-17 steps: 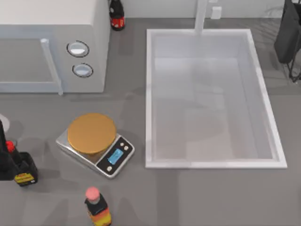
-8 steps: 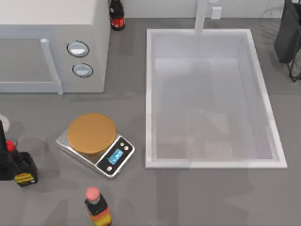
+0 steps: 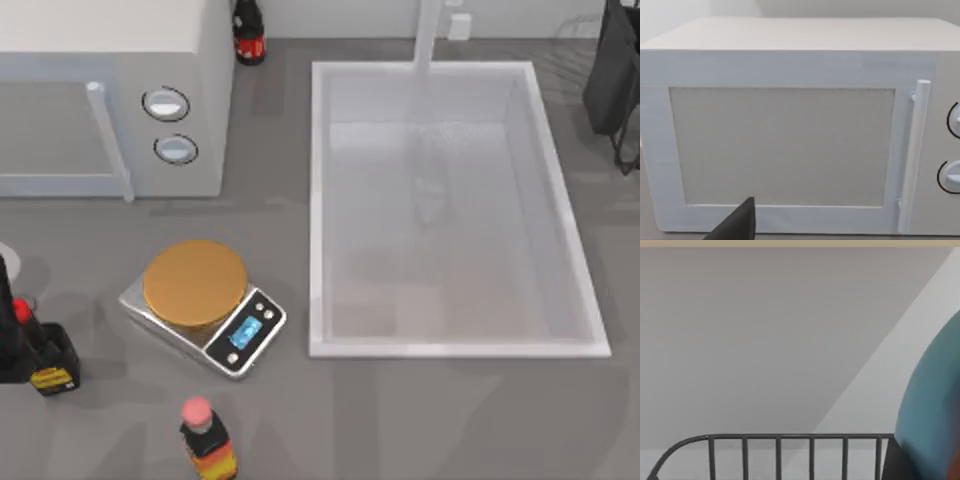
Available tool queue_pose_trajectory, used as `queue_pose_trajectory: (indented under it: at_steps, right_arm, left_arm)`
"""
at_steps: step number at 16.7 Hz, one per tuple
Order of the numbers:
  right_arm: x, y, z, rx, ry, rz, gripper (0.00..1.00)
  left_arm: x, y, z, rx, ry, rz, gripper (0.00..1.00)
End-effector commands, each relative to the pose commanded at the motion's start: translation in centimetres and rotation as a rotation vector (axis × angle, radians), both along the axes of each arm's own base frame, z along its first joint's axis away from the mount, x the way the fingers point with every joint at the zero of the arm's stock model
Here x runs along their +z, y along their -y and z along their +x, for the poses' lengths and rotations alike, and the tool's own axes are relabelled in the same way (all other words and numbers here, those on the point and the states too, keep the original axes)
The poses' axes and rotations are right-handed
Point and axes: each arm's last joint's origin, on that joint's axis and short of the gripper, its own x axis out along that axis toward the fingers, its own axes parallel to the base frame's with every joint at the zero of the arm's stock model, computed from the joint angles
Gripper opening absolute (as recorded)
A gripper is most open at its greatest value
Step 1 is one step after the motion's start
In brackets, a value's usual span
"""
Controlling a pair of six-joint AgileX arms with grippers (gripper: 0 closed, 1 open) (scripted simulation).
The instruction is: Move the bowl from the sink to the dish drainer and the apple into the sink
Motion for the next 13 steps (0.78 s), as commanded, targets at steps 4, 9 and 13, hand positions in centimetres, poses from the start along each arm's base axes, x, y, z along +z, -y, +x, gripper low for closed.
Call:
queue_pose_trajectory:
  at_steps: [4,9,13]
  right_arm:
    - [-0.62,-0.17,-0.02,0.0,-0.005,0.002,0.0]
    - [-0.62,-0.17,-0.02,0.0,-0.005,0.002,0.3]
    - [-0.62,-0.17,-0.02,0.0,-0.005,0.002,0.6]
  left_arm:
    - [0.0,0.0,0.0,0.0,0.0,0.0,1.0]
    - [0.0,0.0,0.0,0.0,0.0,0.0,1.0]
    - [0.0,0.0,0.0,0.0,0.0,0.0,1.0]
